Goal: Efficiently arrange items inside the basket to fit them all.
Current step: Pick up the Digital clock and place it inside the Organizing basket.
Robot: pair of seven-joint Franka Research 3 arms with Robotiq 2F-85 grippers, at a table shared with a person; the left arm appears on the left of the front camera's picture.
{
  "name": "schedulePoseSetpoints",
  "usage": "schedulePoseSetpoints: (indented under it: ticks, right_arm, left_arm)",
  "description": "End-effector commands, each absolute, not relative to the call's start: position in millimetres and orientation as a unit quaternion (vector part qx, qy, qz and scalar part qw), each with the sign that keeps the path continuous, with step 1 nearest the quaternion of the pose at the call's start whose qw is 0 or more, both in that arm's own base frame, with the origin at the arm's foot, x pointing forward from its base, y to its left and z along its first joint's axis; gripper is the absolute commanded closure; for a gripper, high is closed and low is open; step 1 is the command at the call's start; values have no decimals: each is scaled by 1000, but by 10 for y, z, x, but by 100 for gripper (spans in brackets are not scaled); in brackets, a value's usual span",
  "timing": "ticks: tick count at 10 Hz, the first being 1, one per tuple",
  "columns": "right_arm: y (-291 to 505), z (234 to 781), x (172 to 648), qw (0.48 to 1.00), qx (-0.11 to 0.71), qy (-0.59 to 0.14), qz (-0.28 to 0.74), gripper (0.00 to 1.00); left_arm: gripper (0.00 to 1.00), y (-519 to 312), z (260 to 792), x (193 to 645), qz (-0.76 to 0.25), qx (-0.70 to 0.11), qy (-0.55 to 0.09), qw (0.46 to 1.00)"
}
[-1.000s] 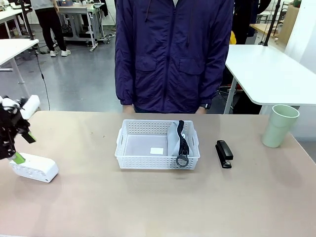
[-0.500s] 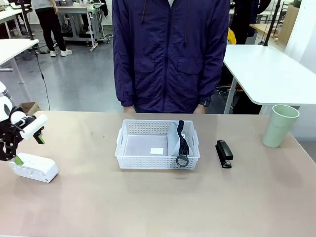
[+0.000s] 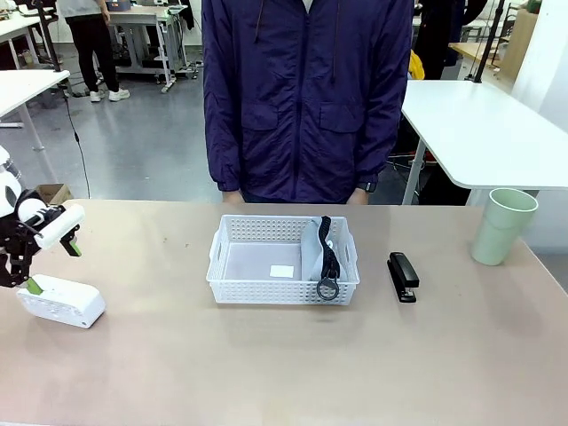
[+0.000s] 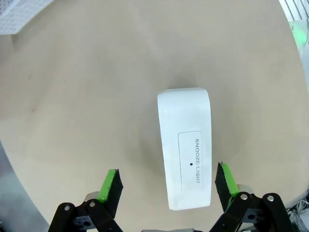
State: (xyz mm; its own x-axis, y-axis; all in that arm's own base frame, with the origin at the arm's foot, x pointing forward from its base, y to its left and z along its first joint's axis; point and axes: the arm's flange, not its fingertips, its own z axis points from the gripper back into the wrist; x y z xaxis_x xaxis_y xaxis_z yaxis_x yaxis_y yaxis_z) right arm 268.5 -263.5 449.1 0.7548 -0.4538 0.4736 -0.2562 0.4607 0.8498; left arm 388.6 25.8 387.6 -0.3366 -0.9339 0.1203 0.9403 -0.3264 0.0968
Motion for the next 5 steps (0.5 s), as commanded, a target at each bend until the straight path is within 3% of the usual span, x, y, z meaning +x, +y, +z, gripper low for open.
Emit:
schedulePoseSetpoints:
  ticks: [1, 5]
  right_arm:
    - [-2651, 4507, 2704, 776, 516, -359, -53, 0]
    - [-2651, 4507, 2704, 776, 516, -359, -53, 0]
  left_arm:
    - [0, 264, 3876, 3886, -814, -21, -75, 576]
    - [0, 195, 3542, 3816, -777, 25, -51, 626]
